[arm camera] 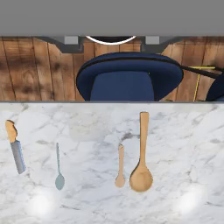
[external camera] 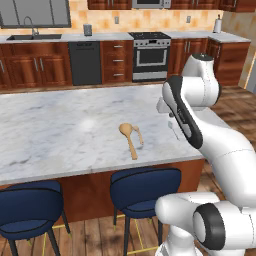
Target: Pick up the metallic utensils from the counter and place them in the open drawer. Make sure not to pick up any wooden utensils.
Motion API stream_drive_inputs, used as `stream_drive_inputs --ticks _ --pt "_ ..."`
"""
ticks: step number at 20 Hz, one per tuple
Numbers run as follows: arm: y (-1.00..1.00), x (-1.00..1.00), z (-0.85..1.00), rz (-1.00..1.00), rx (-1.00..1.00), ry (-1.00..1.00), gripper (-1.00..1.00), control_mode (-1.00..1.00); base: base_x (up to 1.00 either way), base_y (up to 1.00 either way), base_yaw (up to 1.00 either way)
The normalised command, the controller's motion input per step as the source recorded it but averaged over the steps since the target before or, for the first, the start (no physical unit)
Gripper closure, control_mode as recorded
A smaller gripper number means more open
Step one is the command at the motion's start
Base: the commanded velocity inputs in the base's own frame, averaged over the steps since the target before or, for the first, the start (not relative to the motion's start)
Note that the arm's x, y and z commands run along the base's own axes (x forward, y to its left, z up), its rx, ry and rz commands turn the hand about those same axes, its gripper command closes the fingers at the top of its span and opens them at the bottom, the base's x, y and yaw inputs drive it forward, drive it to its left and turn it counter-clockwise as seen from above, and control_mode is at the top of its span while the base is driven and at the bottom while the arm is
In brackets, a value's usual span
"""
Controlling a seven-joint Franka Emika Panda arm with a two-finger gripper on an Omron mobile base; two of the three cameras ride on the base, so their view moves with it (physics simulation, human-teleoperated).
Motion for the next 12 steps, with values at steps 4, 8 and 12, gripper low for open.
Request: stream_drive_inputs --ticks 4,8,12 --pt "0.02 -0.09 -0.06 0.0 -0.01 0.05 -1.0 -1.0 0.0 0.0 0.0" --pt "-0.33 0.25 -0.61 0.0 -0.02 0.06 -1.0 -1.0 0.0 0.0 0.0" --pt "-0.38 0.24 -0.6 0.0 0.0 0.01 -1.0 -1.0 0.0 0.0 0.0"
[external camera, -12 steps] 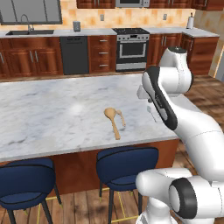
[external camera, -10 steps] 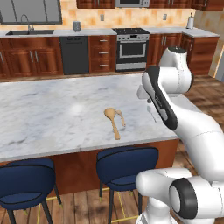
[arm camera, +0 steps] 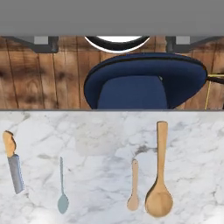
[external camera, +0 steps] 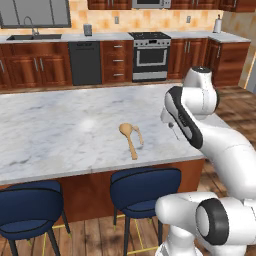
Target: Pick up the metallic utensils from the counter and place them in the open drawer. Make sure not to pick up any wooden utensils.
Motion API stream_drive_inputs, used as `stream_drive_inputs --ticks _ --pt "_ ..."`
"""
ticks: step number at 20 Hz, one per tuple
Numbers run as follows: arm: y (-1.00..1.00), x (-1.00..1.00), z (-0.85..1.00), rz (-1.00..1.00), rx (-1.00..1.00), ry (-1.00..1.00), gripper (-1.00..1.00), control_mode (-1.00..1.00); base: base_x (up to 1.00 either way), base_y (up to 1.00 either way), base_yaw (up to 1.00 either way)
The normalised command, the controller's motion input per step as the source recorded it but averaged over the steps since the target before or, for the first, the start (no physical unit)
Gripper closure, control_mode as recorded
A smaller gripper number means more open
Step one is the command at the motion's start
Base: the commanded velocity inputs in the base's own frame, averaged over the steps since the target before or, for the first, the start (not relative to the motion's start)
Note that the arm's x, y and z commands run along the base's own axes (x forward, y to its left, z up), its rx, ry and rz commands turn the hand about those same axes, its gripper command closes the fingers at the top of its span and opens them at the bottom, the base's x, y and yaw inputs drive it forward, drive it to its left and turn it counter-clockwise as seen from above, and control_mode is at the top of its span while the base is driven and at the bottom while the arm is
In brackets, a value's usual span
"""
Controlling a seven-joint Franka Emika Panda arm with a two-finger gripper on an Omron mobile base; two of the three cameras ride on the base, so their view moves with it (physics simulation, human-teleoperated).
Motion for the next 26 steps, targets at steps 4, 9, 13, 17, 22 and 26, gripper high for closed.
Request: stream_drive_inputs --ticks 4,9,13,17,22,26 --pt "-0.74 0.57 -0.42 0.01 0.0 0.13 -1.0 -1.0 0.0 0.0 0.0" --pt "-0.54 0.55 -0.35 0.0 0.0 0.16 -1.0 -1.0 0.0 0.0 0.0" --pt "-0.47 0.46 -0.45 0.0 0.0 0.13 -1.0 -1.0 0.0 0.0 0.0" --pt "-0.39 0.64 -0.51 0.02 -0.02 0.09 -1.0 -1.0 0.0 0.0 0.0" --pt "-0.2 0.65 -0.55 0.01 0.0 0.07 -1.0 -1.0 0.0 0.0 0.0" --pt "0.0 0.66 -0.44 0.0 0.0 0.03 -1.0 -1.0 0.0 0.0 0.0"
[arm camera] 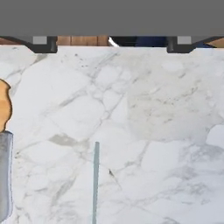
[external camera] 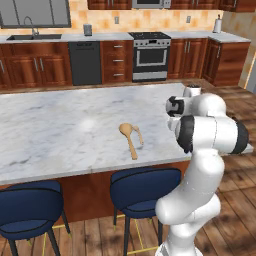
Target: Pick up the metallic utensils from the counter and place them in the open drawer. Make sure not to pick up any wooden utensils.
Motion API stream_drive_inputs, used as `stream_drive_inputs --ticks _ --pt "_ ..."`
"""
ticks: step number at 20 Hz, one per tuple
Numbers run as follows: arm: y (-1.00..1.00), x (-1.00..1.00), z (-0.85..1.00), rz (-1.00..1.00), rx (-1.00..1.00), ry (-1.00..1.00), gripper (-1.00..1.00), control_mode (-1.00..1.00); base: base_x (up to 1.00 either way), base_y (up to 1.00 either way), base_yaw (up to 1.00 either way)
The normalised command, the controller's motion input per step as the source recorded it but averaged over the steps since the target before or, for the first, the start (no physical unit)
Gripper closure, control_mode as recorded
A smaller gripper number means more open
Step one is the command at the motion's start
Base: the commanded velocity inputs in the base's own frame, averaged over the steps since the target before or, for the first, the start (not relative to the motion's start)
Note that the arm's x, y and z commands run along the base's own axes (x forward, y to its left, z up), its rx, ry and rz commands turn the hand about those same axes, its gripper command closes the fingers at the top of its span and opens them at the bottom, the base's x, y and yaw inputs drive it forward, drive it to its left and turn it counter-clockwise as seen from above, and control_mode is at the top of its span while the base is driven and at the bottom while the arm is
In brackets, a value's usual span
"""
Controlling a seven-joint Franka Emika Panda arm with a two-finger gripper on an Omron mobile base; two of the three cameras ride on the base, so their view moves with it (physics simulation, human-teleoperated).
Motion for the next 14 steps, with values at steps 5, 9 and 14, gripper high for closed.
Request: stream_drive_inputs --ticks 5,9,14 --pt "-0.22 0.45 -0.36 0.02 0.0 0.0 -1.0 -1.0 0.0 0.0 0.0" --pt "-0.19 0.61 -0.32 0.07 0.01 0.0 -1.0 -1.0 0.0 0.0 0.0" --pt "-0.01 0.54 -0.4 0.05 0.0 0.0 -1.0 -1.0 0.0 0.0 0.0"
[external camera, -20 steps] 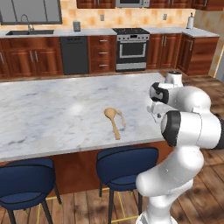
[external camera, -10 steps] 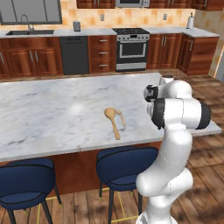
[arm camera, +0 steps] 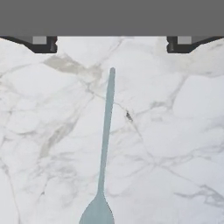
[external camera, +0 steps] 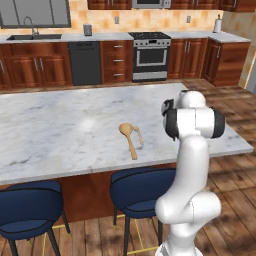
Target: Pick up the metallic utensils from the counter and place them in the open drawer. Make sure not to pick up any wooden utensils.
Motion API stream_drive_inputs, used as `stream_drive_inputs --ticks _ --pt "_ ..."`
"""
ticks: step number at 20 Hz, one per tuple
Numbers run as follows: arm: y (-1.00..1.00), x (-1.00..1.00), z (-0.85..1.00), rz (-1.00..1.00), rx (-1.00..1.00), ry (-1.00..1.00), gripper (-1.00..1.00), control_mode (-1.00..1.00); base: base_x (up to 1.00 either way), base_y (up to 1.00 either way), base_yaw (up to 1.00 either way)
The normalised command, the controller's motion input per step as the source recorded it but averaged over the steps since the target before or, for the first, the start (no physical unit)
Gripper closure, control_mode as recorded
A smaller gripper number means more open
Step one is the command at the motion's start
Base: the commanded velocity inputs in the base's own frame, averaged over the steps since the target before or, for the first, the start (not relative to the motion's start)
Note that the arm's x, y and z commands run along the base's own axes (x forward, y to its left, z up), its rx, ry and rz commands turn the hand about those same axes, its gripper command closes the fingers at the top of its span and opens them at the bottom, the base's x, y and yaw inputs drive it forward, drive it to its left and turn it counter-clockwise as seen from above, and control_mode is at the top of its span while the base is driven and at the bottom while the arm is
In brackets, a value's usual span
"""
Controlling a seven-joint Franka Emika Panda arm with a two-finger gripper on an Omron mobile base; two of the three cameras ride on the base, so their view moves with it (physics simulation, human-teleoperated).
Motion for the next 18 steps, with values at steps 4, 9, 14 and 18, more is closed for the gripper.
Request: stream_drive_inputs --ticks 4,9,14,18 --pt "0.0 0.39 -0.36 0.04 0.0 0.0 -1.0 -1.0 0.0 0.0 0.0" --pt "0.0 0.19 -0.23 0.0 0.0 -0.07 -1.0 -1.0 0.0 0.0 0.0" --pt "0.0 0.13 -0.45 0.0 0.0 0.0 -1.0 -1.0 0.0 0.0 0.0" --pt "-0.01 0.12 -0.35 0.0 0.0 -0.03 -1.0 -1.0 0.0 0.0 0.0"
